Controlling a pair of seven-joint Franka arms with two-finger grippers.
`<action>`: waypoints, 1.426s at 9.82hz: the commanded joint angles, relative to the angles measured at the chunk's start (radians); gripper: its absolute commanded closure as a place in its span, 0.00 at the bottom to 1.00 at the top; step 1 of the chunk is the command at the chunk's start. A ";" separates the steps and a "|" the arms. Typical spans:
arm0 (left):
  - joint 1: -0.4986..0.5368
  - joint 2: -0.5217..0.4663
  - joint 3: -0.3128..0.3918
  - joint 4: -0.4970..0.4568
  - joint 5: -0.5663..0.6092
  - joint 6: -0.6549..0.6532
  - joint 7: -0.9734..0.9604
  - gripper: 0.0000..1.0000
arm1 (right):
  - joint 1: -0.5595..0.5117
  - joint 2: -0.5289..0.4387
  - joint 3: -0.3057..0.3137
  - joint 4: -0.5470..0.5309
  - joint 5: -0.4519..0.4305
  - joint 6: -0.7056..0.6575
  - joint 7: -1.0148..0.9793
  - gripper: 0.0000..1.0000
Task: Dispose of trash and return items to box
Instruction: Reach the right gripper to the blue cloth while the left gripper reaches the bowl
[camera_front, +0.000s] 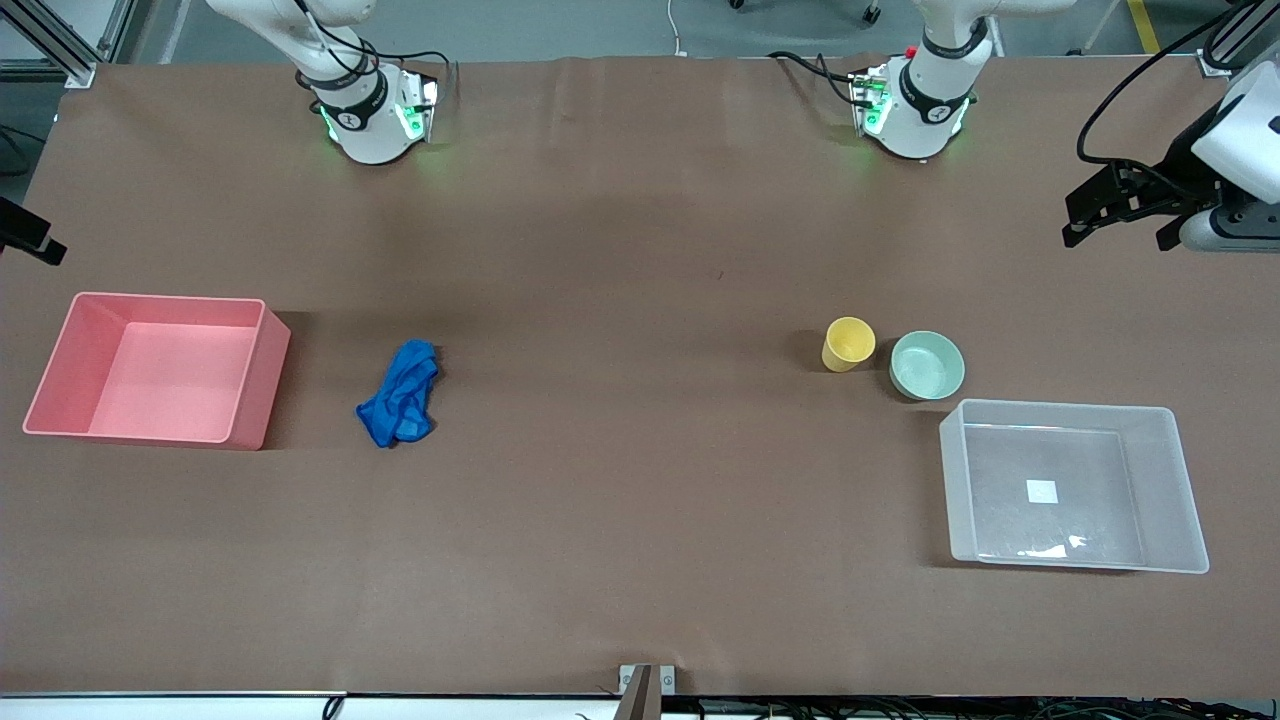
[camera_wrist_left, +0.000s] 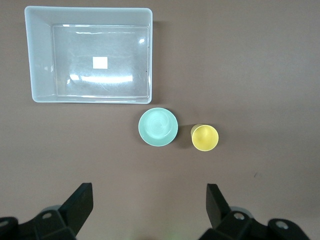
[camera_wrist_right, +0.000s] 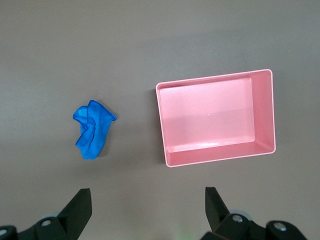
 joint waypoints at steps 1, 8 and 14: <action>-0.011 0.000 0.003 -0.019 0.007 -0.017 -0.007 0.00 | -0.002 -0.016 0.002 -0.010 0.009 0.003 -0.008 0.00; -0.006 0.002 0.000 -0.111 0.004 0.042 -0.004 0.01 | -0.002 -0.016 -0.001 -0.010 0.024 0.000 -0.010 0.00; 0.017 0.009 0.052 -0.559 0.004 0.475 0.016 0.01 | 0.058 0.003 0.097 -0.250 0.008 0.210 0.135 0.00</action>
